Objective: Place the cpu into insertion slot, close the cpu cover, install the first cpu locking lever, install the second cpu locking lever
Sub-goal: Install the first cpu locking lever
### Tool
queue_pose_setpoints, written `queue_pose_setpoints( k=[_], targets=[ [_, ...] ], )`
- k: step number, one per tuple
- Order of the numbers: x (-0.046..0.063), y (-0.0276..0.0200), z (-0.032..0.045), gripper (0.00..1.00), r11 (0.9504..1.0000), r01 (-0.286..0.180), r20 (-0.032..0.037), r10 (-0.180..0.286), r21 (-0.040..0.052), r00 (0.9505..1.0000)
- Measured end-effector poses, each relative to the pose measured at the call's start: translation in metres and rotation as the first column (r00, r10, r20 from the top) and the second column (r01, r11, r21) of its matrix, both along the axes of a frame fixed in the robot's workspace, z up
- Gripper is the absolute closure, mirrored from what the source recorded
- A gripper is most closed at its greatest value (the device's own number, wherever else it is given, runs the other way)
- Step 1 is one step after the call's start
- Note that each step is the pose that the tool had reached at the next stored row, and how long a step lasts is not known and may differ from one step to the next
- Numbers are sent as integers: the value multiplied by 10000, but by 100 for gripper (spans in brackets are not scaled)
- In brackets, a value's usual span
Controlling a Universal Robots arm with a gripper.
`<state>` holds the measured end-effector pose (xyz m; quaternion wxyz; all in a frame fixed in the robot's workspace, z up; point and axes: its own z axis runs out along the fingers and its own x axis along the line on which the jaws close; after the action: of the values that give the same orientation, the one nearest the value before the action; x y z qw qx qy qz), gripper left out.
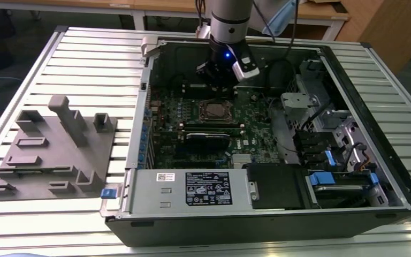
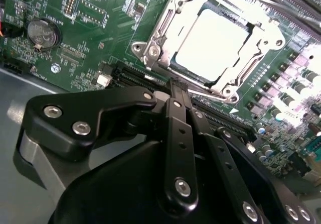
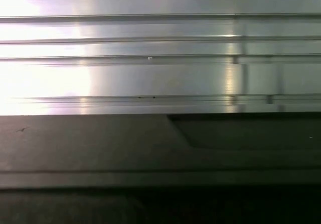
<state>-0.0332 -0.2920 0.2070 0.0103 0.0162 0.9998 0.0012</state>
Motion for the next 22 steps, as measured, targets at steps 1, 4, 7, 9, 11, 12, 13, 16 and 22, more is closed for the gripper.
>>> queue_pose_setpoints(
  k=[1,4,7,9,11,12,13,16,22],
  targets=[
    [0,-7,0,89,10000,0,-1,0,-4,10000],
    [0,-15,0,89,10000,2,0,-2,-3,10000],
    [0,-16,1,89,10000,0,-1,0,-5,10000],
    [0,-16,1,89,10000,0,0,0,-4,10000],
    [-1,-18,10,89,10000,-1,-2,1,-7,10000],
    [0,-19,17,89,10000,0,-1,0,-5,10000],
    [0,-19,27,89,10000,0,-1,0,-4,10000],
    [1,-27,55,89,10000,-2,1,2,-2,10000],
    [0,-97,61,89,10000,-1,-1,1,-4,10000]
  ],
)
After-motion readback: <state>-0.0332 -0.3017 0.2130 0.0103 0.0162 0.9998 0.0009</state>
